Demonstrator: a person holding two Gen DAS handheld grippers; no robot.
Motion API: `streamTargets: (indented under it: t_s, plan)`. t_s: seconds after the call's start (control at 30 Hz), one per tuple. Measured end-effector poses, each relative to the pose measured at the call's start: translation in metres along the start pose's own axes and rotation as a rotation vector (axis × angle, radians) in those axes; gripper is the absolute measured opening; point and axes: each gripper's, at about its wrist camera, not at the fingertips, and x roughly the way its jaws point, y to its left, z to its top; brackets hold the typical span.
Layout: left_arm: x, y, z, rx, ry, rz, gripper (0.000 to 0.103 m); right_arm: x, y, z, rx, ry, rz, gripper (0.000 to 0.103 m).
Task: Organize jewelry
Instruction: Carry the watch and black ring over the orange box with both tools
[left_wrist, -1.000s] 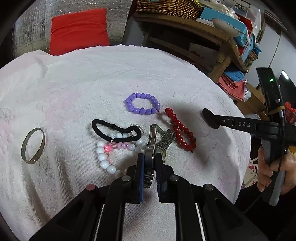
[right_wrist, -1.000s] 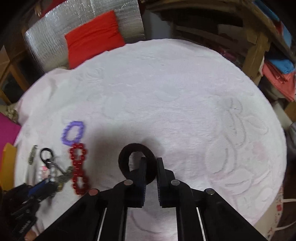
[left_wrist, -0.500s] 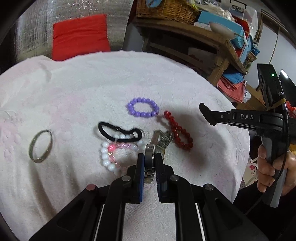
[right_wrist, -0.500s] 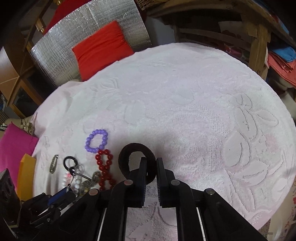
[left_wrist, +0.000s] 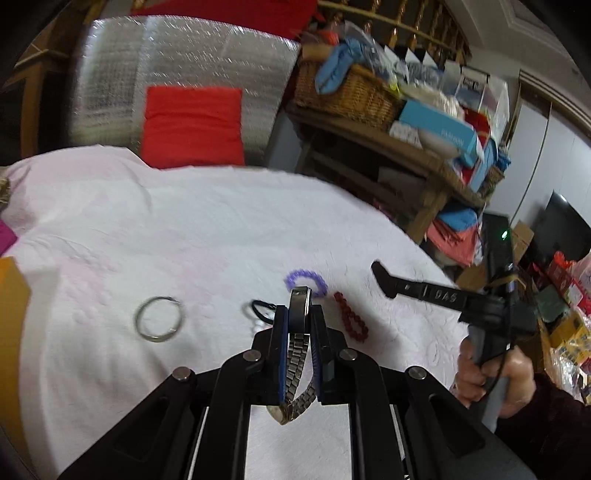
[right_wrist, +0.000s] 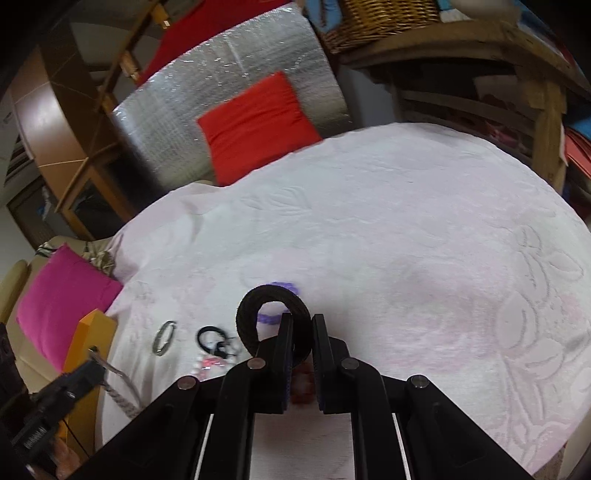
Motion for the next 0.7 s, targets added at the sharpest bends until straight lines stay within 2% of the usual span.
streamTargets:
  t_s: [0.23, 0.43, 0.63, 0.7]
  plan:
    - [-0.055, 0.029, 0.000, -0.034, -0.104, 0.103, 0.012, 0.007, 0.040, -0.013, -0.071, 0.011, 0.062, 0.011]
    - [-0.112, 0.058, 0.002, -0.079, -0.218, 0.209, 0.012, 0.016, 0.087, -0.027, -0.125, 0.044, 0.158, 0.011]
    - [-0.173, 0.087, 0.002, -0.131, -0.352, 0.375, 0.012, 0.029, 0.162, -0.042, -0.226, 0.082, 0.302, 0.011]
    - [-0.190, 0.097, -0.003, -0.144, -0.381, 0.457, 0.012, 0.037, 0.193, -0.048, -0.273, 0.099, 0.340, 0.011]
